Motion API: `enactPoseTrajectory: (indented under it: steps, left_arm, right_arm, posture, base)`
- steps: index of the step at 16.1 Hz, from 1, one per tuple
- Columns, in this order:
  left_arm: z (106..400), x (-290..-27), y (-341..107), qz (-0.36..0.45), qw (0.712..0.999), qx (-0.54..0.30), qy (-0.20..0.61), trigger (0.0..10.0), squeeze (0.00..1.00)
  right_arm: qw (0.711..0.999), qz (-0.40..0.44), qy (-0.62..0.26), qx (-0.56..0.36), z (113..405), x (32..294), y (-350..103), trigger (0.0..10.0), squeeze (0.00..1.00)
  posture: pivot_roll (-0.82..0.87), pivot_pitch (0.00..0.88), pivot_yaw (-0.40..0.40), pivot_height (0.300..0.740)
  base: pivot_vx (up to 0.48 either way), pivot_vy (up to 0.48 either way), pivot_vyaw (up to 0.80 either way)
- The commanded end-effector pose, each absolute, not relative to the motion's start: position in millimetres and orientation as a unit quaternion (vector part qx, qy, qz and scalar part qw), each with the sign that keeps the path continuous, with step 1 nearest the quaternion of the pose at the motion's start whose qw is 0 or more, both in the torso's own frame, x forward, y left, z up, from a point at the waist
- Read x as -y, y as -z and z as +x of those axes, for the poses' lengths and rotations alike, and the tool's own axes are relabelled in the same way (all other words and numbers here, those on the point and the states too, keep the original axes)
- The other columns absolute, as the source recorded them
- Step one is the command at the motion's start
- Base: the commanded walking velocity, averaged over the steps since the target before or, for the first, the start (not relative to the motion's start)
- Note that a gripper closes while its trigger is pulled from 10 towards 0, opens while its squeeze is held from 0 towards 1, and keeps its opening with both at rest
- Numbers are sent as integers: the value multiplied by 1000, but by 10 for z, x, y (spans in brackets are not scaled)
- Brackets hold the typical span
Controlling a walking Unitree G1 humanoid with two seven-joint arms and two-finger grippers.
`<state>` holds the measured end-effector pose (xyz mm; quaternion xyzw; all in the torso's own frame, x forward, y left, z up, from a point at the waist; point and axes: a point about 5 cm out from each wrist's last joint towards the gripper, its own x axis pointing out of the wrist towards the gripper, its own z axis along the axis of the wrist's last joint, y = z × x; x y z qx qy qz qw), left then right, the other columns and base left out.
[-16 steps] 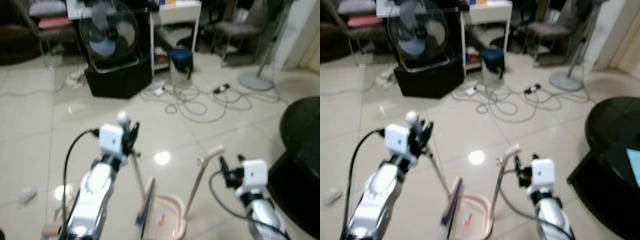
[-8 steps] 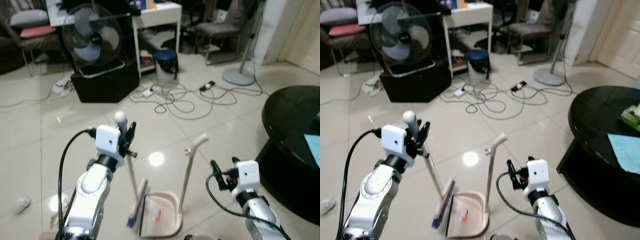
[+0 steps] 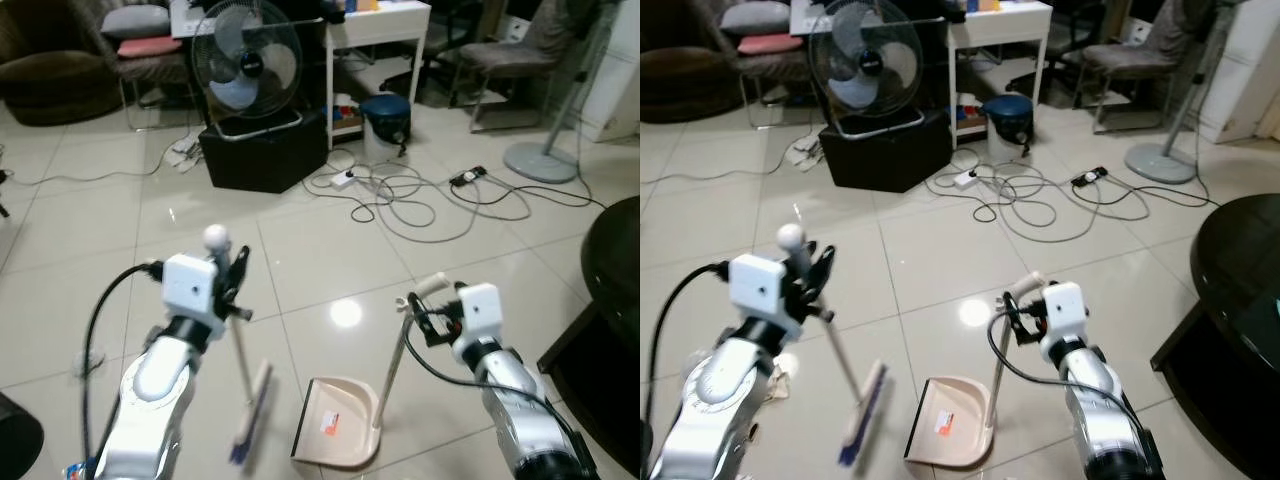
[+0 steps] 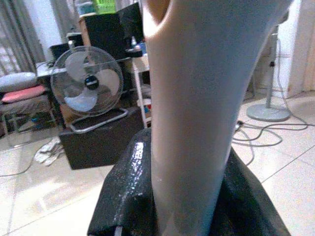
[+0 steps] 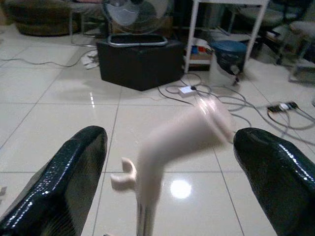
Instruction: Sweep floor
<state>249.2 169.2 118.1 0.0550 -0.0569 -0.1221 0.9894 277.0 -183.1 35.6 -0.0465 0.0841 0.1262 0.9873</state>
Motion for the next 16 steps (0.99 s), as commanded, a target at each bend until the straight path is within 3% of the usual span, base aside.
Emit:
enactPoseTrajectory:
  steps: [1, 2, 16]
  left_arm:
    - [2480, -1721, -1304, 59, 988, 79, 118, 10000, 0]
    - [2466, -1725, -1305, 60, 988, 77, 118, 10000, 0]
    - [2339, -1832, -1396, 84, 986, 58, 133, 10000, 0]
  right_arm:
    - [986, -58, -134, -81, 2815, 1826, -369, 10000, 627]
    - [986, -61, -132, -84, 2829, 1827, -356, 10000, 0]
    - [992, -59, -77, -85, 2948, 1794, -275, 10000, 0]
  posture:
    - [1, 27, 53, 740]
    - [4, 32, 54, 740]
    - [56, 76, 100, 740]
  base:
    - [0, 0, 0]
    - [0, 0, 0]
    - [0, 0, 0]
